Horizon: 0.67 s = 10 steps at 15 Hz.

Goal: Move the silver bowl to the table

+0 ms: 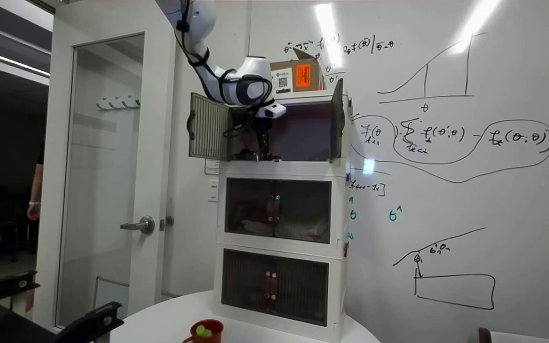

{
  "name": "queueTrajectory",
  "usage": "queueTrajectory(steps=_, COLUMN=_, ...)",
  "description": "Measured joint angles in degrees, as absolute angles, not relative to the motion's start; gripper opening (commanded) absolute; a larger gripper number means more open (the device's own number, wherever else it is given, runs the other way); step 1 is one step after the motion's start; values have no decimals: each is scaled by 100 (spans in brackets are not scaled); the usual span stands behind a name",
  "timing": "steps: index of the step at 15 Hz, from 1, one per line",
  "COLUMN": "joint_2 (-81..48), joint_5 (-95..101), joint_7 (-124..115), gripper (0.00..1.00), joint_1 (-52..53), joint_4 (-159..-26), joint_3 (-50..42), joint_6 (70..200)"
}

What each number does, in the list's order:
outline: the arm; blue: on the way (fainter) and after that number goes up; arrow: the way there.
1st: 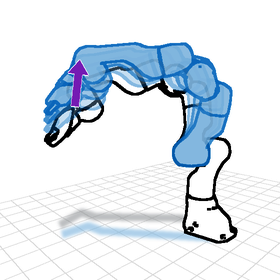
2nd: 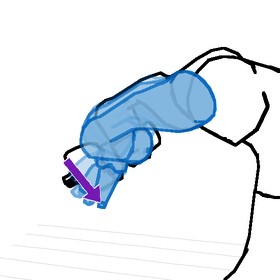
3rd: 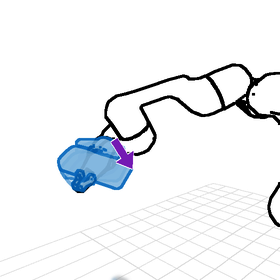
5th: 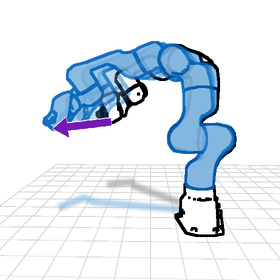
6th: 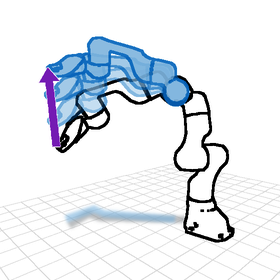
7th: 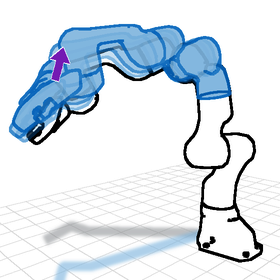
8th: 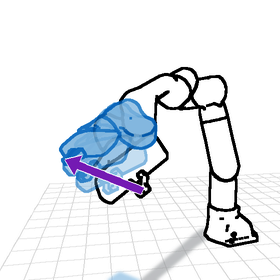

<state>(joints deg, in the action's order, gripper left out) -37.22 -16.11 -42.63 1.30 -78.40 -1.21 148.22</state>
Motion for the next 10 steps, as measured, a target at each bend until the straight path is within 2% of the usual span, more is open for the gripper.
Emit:
queueTrajectory(steps=2, joint_2=-3765, joint_5=-1611, joint_7=-4263, gripper=1, joint_1=139, joint_4=-7746, joint_3=-120, joint_6=14824)
queueTrajectory(steps=10, joint_2=-3814, joint_5=-1611, joint_7=-4267, gripper=3, joint_1=149, joint_4=-7615, joint_3=-118, joint_6=14850)
